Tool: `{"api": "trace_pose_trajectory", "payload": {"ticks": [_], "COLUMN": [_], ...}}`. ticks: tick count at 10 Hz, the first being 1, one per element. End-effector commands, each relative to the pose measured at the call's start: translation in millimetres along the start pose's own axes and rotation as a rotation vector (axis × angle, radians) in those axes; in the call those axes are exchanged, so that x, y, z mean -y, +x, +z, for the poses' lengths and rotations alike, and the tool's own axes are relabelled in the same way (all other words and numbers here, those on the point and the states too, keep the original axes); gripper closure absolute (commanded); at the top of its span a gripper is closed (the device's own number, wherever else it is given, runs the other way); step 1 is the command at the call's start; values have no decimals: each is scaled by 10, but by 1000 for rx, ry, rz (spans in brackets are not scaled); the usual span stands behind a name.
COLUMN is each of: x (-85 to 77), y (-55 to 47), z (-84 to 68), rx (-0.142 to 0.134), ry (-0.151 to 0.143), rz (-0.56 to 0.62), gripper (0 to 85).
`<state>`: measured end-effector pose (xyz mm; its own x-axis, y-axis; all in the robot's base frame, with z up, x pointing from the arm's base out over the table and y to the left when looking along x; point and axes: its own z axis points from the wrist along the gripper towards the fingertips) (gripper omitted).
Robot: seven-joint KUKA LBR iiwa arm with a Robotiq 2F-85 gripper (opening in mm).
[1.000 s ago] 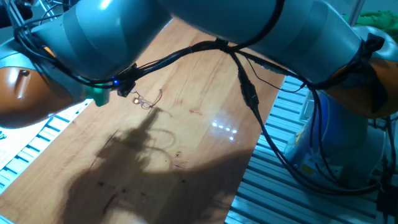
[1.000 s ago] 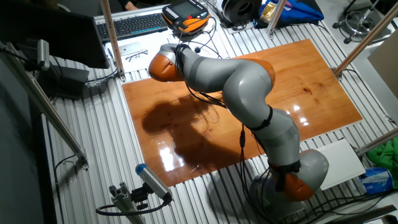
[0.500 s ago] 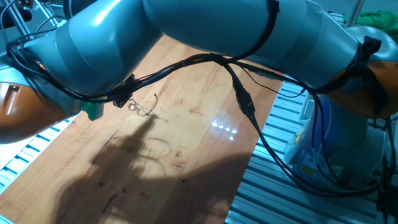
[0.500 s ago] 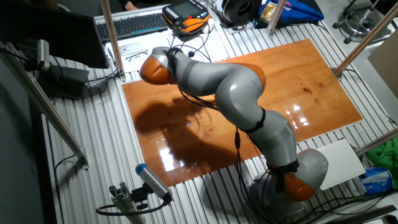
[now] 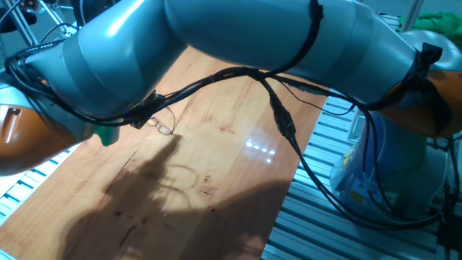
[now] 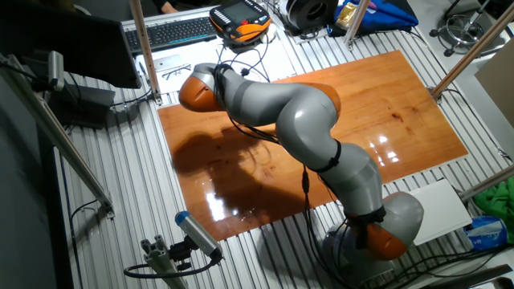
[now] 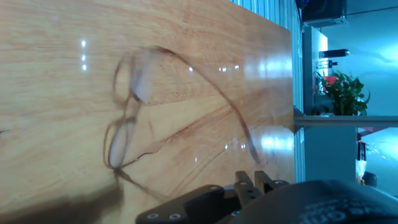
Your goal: Unfold the leg of the glasses (with one hand)
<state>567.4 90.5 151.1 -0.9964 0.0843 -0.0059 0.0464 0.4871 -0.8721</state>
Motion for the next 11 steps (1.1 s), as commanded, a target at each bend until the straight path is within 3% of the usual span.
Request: {"api": "trace_pose_trajectory", "payload": {"ticks": [1, 5, 6, 7, 8, 9, 10, 11], "x": [-11, 5, 61, 177, 332, 474, 562, 585], "y": [6, 14, 10, 5, -12, -51, -101, -138], "z": [-21, -110, -94, -37, 52, 154, 282, 411], "rx": [-3, -25, -36, -56, -80, -105, -112, -96], "ry": [0, -9, -50, -131, -223, -308, -376, -403], "rz": [4, 9, 8, 6, -4, -11, -15, -19], "gripper": [680, 680, 680, 680, 850, 850, 850, 850]}}
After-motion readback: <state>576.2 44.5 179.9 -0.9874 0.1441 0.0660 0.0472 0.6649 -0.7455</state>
